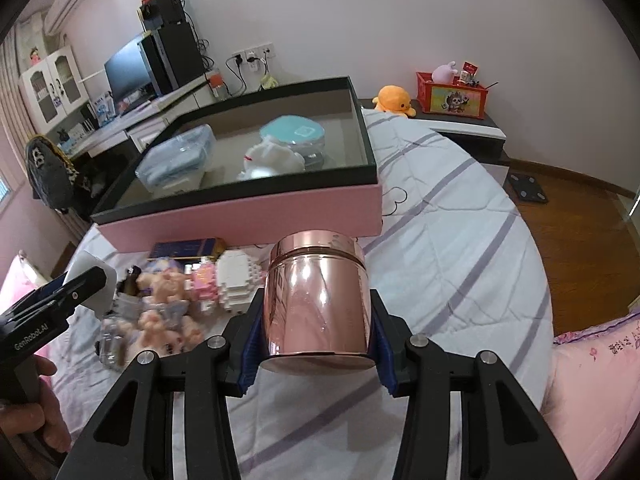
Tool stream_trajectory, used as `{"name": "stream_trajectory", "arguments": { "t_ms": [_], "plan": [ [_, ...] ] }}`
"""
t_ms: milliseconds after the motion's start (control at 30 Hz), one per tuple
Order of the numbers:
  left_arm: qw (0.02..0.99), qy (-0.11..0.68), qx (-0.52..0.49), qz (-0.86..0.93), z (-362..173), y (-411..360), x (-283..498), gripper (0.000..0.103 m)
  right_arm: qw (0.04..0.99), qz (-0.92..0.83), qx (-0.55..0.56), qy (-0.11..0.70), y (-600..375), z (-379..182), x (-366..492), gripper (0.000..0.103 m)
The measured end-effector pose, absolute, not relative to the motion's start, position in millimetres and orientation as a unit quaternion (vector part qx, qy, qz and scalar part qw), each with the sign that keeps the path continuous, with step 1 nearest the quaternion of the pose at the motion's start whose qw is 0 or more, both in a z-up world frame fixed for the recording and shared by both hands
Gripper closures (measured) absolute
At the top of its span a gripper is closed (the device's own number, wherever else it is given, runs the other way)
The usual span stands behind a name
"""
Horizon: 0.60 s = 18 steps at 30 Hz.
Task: Organize rigid objects
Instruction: 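Carry the adapter and canister into the pink box and release them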
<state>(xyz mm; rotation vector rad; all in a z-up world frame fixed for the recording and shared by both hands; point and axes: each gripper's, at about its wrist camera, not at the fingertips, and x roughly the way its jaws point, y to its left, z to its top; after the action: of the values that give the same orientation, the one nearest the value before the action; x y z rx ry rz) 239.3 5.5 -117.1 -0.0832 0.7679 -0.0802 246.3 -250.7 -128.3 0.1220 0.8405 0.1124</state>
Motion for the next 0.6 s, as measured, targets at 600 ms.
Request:
{"name": "stream_trajectory", "arguments": {
  "t_ms": [600],
  "plan": [
    [0.950,0.299,-0.029,-0.087,-33.4,-13.5,283.8,0.029,0.927,0.109,0.046,0.355,-230.0,-55.9,291.7,0.056]
  ]
}}
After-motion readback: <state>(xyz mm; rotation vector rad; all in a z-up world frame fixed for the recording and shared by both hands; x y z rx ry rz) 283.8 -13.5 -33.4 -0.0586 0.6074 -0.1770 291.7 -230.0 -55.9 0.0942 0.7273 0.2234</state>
